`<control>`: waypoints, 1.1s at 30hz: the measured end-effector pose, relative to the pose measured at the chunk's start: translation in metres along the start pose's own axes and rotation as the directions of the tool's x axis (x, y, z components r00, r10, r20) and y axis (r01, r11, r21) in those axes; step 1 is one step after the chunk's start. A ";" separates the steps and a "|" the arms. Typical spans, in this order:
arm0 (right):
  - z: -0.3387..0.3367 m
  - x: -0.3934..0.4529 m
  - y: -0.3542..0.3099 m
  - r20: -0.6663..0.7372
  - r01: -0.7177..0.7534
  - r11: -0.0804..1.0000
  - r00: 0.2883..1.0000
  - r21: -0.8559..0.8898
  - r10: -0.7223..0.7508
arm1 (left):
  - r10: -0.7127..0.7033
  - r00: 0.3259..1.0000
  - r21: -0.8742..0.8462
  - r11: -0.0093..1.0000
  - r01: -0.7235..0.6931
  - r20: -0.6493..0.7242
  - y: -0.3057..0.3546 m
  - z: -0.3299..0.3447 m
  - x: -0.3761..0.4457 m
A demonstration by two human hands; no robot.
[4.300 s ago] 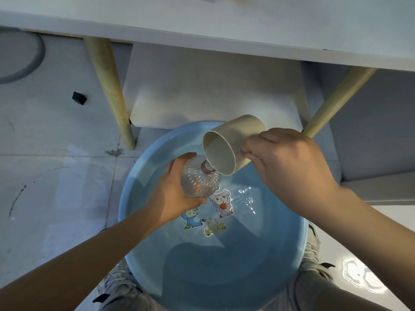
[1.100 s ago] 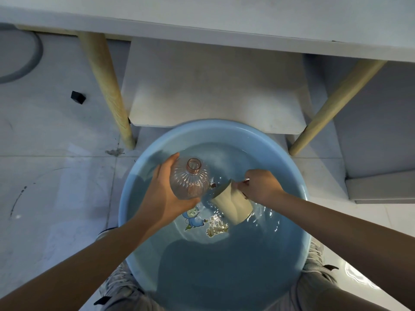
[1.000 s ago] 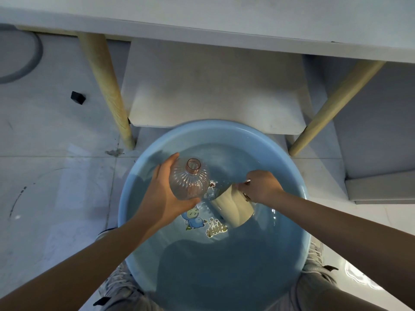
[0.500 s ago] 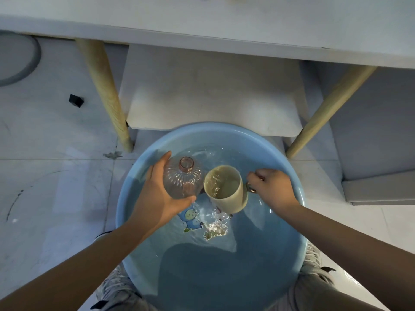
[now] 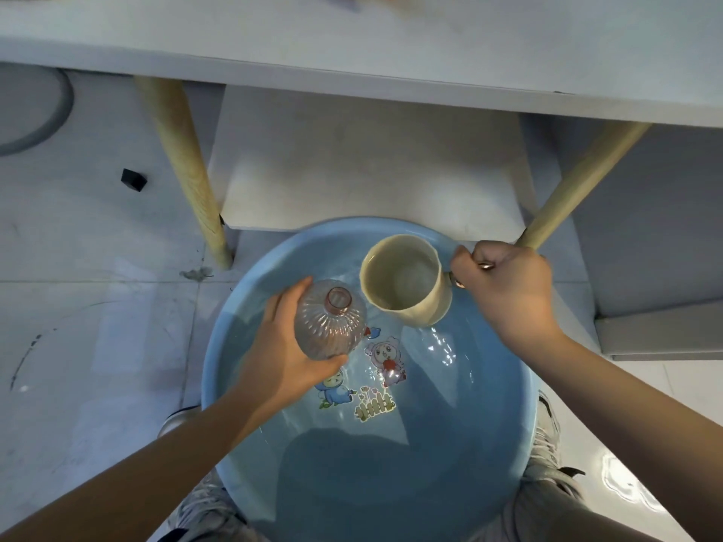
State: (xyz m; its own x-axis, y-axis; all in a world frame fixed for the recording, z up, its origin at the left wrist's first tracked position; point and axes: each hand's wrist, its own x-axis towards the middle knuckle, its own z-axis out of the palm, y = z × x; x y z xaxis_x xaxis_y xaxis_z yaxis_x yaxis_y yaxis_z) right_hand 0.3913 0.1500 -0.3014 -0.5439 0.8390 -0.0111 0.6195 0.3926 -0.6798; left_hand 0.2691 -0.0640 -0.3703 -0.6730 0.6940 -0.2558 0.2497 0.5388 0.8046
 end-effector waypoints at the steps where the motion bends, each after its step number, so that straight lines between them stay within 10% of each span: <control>1: -0.001 0.000 -0.002 -0.013 0.025 1.000 1.000 0.002 -0.025 | 0.007 1.000 -0.002 1.000 -0.007 -0.001 0.000 0.001 0.000; 33: -0.010 0.003 -0.026 -0.201 0.572 0.759 0.741 -0.311 -0.640 | 0.076 0.997 -0.034 0.997 -0.076 0.018 0.012 0.006 0.003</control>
State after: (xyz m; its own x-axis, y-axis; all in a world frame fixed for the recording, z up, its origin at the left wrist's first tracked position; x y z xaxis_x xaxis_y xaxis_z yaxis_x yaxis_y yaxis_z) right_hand 0.3793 0.1458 -0.2765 -0.6861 0.4463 0.5746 0.3356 0.8948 -0.2944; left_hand 0.2747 -0.0528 -0.3650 -0.6395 0.7415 -0.2033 0.2759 0.4681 0.8395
